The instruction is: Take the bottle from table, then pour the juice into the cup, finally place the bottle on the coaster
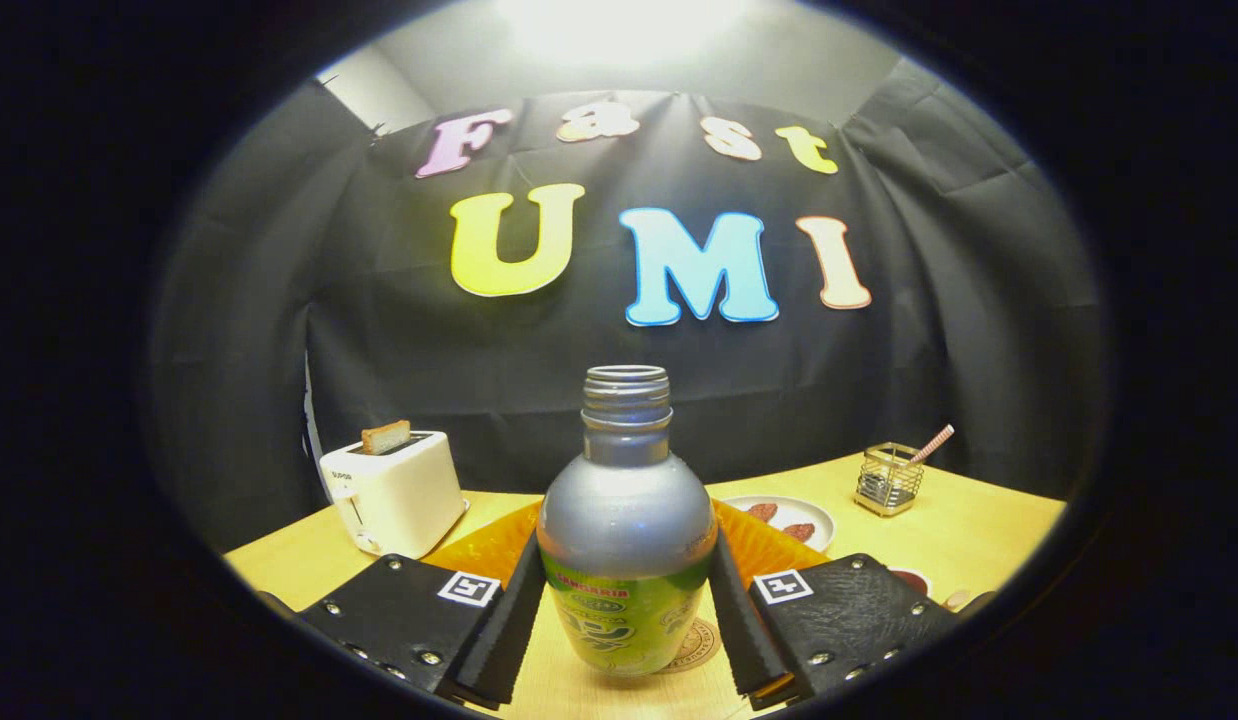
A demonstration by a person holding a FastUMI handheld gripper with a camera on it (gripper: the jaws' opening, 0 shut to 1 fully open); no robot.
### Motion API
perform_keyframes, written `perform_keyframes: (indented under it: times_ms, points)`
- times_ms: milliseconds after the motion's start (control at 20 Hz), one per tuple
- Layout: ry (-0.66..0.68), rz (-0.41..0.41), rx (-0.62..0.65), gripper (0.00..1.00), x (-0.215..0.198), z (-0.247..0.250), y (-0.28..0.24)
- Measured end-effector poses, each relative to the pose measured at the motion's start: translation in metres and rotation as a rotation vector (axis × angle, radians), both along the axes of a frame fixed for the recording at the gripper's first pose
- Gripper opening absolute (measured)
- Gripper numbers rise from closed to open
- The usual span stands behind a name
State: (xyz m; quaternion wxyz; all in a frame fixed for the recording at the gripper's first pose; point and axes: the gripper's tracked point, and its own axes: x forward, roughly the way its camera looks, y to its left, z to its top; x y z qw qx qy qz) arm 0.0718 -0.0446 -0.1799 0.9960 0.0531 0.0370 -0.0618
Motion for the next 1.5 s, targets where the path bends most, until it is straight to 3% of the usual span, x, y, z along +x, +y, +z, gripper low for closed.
perform_keyframes:
  times_ms: [500,1200,1500]
  points:
    - [0.068,-0.026,-0.115,0.78,0.022,-0.026,-0.016]
    - [0.095,-0.008,0.018,0.78,0.049,-0.082,-0.021]
    - [0.092,-0.042,0.020,0.78,0.048,-0.084,-0.034]
